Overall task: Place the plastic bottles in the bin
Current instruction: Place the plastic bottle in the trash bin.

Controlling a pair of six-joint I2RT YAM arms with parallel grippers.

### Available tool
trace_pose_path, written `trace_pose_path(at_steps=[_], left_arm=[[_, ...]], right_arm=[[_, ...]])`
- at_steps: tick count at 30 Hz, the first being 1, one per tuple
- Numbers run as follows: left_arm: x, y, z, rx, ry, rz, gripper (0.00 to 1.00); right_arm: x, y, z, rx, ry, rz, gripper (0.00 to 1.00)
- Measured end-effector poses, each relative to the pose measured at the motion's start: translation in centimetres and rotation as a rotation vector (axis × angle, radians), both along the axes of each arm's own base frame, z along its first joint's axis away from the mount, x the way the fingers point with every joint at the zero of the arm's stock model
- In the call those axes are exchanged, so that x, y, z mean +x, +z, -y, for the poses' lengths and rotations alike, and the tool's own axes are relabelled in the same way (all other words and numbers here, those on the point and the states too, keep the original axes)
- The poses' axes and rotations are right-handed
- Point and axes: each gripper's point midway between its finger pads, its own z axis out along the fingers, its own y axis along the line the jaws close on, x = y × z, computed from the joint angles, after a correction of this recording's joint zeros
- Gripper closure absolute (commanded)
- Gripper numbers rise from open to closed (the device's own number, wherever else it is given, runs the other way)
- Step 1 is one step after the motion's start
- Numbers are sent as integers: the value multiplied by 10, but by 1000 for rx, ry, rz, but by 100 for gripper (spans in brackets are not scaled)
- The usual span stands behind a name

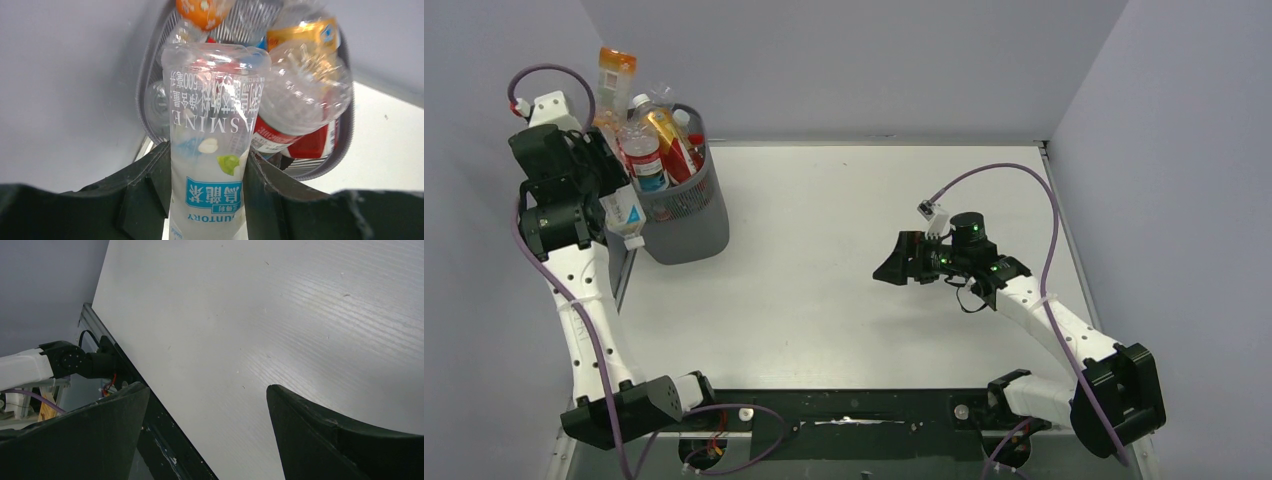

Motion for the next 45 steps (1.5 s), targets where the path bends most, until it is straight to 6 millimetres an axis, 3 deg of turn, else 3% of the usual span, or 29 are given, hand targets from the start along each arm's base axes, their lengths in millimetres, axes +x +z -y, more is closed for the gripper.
trace_pose_path(at_steps=[8,14,17,28,38,41,45], left_arm=[[-4,70,-2,75,17,183,74],[11,115,-11,163,27,361,74],[22,127,-15,207,22,456,74],[69,117,-21,263,-27,699,74],[76,127,-20,245,-34,928,74],[78,118,-20,214,-35,968,73],[82,88,-21,152,-27,977,70]], right_arm=[[0,0,0,-1,0,0,8],[1,-5,0,-8,2,-13,8],[1,-10,-1,-14,5,-30,8],[7,-37,-6,-46,23,-110,8],[16,-43,-10,-56,34,-118,9],[16,-44,-10,-56,35,-121,9],[16,-45,-10,-57,36,-123,8]])
